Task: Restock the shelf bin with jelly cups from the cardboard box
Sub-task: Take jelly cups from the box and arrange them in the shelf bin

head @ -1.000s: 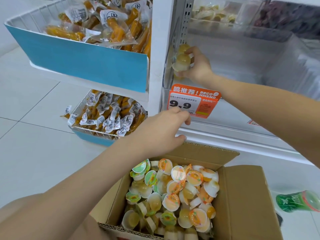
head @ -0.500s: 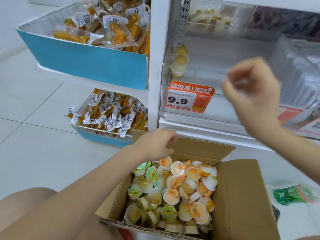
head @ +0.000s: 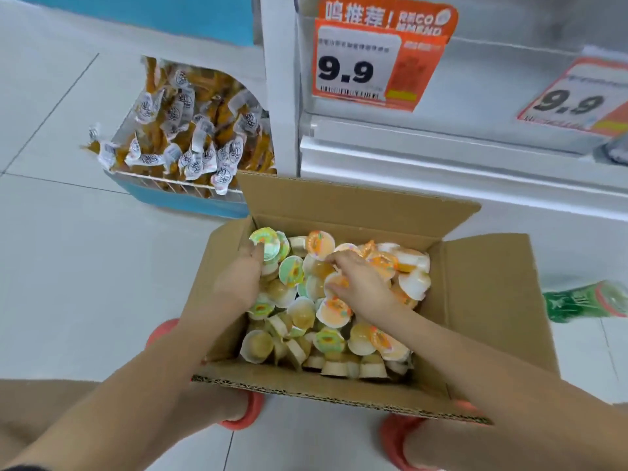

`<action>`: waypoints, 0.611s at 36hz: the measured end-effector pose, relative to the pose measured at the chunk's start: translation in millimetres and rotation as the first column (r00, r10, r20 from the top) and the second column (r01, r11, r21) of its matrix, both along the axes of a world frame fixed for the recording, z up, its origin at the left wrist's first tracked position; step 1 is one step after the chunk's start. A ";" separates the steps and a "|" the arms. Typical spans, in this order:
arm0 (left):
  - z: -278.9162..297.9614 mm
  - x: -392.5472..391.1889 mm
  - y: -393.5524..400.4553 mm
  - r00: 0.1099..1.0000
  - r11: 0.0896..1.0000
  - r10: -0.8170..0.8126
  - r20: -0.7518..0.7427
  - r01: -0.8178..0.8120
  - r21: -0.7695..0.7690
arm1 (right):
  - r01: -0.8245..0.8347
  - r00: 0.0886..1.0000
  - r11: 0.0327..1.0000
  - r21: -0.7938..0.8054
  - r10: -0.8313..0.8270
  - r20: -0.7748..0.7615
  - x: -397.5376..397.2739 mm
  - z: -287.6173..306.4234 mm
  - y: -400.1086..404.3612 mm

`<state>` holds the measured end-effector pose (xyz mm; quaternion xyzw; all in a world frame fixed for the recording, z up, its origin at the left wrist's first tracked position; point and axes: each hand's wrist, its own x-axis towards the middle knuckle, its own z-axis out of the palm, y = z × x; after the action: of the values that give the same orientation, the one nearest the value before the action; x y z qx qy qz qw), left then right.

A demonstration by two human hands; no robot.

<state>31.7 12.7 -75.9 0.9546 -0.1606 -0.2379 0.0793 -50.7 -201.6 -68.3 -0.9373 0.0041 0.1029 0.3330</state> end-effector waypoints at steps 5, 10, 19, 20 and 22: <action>-8.9 17.4 -10.3 0.991 0.995 0.060 0.122 -0.050 -0.082 | -0.072 0.997 0.997 -0.019 0.071 -0.016 36.6 -22.9 26.8; -11.2 37.8 -22.0 0.997 0.991 0.068 -0.024 -0.071 -0.117 | -0.112 0.992 0.985 -0.131 0.103 -0.073 55.7 -40.0 58.3; -14.2 42.7 -29.4 0.990 0.986 0.141 0.001 -0.140 -0.086 | 0.061 0.987 0.900 -0.432 0.009 0.158 49.3 -68.0 91.4; -13.9 41.4 -30.3 0.992 0.992 0.121 0.038 -0.120 -0.032 | 0.090 0.979 0.888 -0.450 0.003 0.203 49.2 -69.9 92.6; -13.4 38.9 -34.5 0.990 0.994 0.102 0.102 -0.106 0.034 | 0.109 0.969 0.877 -0.469 0.011 0.246 49.0 -71.8 94.5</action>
<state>70.6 -21.8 -89.2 0.9738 -0.1095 -0.1883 0.0644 -1.7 -107.1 -140.1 -0.9954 0.0130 -0.0243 0.0915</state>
